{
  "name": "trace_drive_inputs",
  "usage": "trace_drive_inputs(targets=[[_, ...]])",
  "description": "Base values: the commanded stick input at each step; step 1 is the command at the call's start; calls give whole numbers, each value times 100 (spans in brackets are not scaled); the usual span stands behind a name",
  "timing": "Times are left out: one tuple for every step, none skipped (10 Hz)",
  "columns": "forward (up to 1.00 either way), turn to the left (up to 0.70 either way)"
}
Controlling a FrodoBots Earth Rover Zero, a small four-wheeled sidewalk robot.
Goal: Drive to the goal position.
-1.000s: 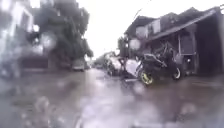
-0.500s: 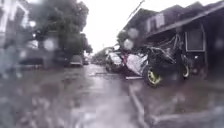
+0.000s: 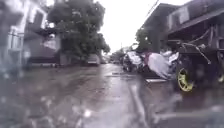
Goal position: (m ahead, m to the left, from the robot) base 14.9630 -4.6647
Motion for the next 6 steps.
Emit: trace_drive_inputs(targets=[[100,0],[100,0],[100,0],[100,0],[100,-16],[100,-27]])
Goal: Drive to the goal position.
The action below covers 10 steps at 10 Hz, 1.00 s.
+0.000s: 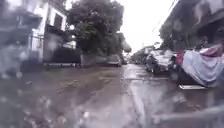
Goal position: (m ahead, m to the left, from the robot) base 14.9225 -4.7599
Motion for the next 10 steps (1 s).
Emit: trace_drive_inputs(targets=[[100,-27],[100,-27],[100,-12],[100,0],[100,0],[100,-8],[100,-18],[100,0],[100,0],[100,0]])
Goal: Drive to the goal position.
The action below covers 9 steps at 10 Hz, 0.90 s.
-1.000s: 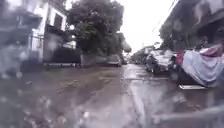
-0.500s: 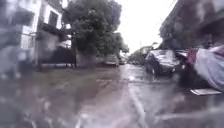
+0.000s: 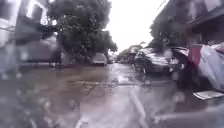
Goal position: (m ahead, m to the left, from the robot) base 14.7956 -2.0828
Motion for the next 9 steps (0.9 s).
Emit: trace_drive_inputs(targets=[[100,0],[100,0],[100,0],[100,0],[100,1],[100,24],[100,1],[100,0],[100,0]])
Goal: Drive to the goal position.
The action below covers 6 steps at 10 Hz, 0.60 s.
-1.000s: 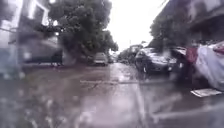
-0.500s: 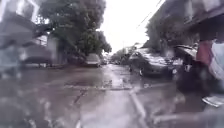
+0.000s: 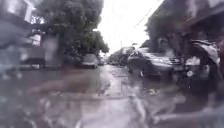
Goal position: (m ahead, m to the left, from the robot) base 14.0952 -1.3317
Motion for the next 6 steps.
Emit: trace_drive_inputs(targets=[[100,0],[100,0],[100,0],[100,0],[100,0],[100,0]])
